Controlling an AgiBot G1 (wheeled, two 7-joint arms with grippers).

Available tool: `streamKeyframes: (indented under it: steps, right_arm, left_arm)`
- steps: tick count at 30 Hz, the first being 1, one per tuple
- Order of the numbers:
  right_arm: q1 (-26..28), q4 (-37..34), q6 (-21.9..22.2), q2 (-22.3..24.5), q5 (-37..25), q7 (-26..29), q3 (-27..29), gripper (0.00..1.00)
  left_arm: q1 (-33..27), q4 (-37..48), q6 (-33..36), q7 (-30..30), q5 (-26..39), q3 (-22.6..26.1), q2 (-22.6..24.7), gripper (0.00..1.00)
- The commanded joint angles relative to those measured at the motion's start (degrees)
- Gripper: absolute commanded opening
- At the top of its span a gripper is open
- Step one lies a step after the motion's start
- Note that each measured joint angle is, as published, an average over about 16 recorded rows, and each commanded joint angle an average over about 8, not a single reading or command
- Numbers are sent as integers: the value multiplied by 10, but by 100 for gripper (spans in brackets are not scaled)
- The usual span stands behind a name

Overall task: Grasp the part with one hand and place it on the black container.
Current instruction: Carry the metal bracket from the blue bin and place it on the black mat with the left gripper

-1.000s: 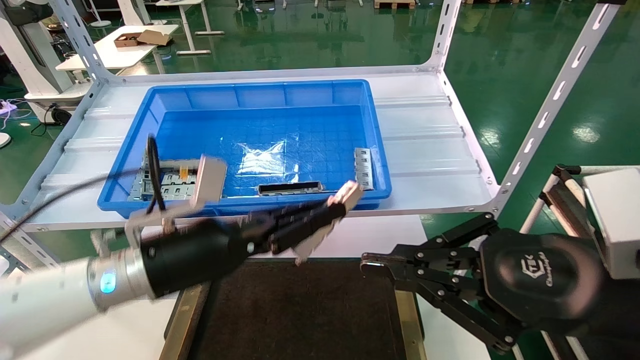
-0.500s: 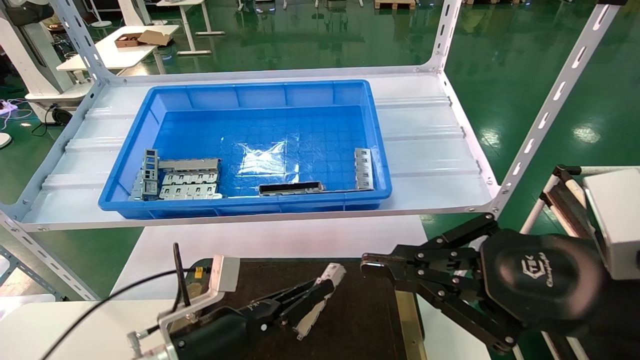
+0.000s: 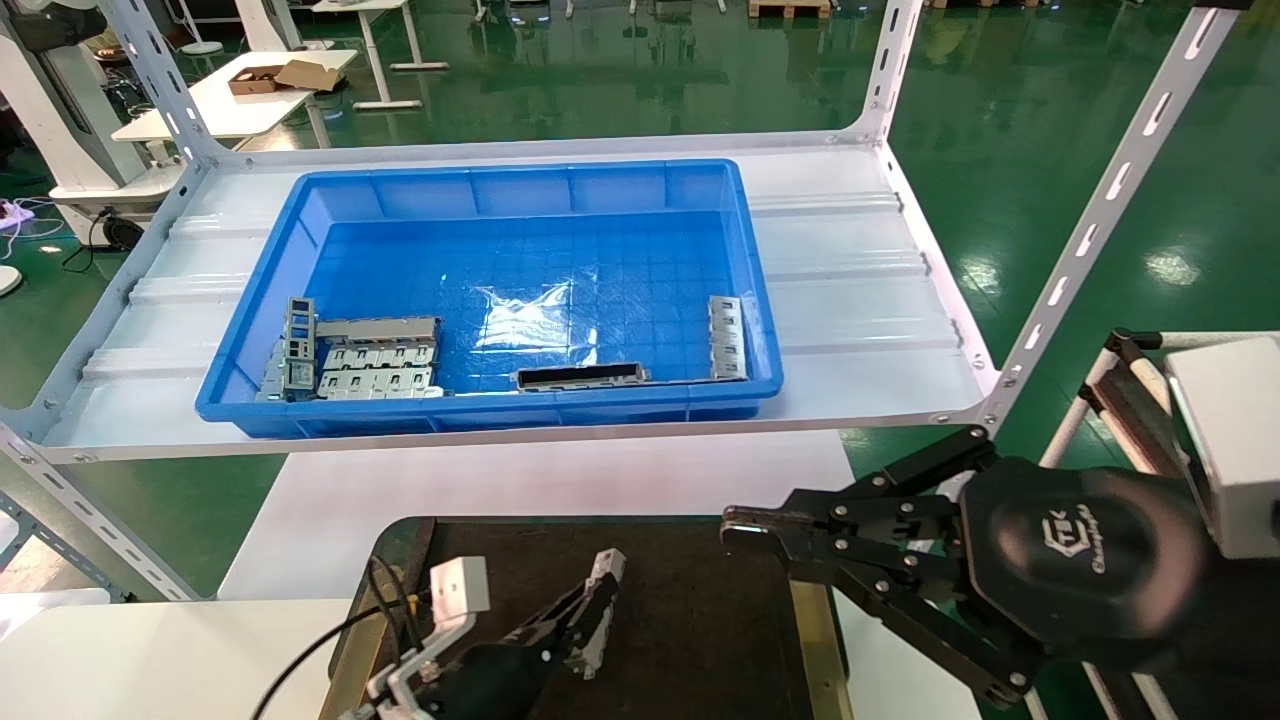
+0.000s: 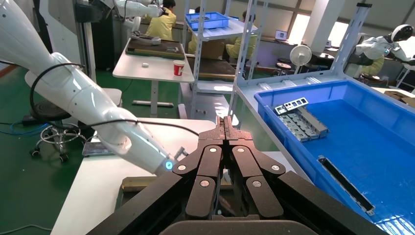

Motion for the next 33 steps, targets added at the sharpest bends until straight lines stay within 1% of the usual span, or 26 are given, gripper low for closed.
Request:
streamKeyframes:
  steps: [1, 7, 18, 25, 33]
  right_arm:
    - [0, 0, 0, 0, 0, 0, 0, 0]
    - [0, 0, 0, 0, 0, 0, 0, 0]
    - [0, 0, 0, 0, 0, 0, 0, 0]
    - [0, 0, 0, 0, 0, 0, 0, 0]
    - [0, 0, 0, 0, 0, 0, 0, 0]
  left_arm:
    - [-5, 11, -17, -3, -3, 14, 12, 0]
    - [-18, 73, -15, 10, 13, 5, 56, 0]
    - [-22, 168, 2, 42, 52, -47, 118, 0]
    - [-22, 211, 13, 60, 71, -85, 144, 0]
    - [-17, 241, 31, 84, 88, -124, 163, 0]
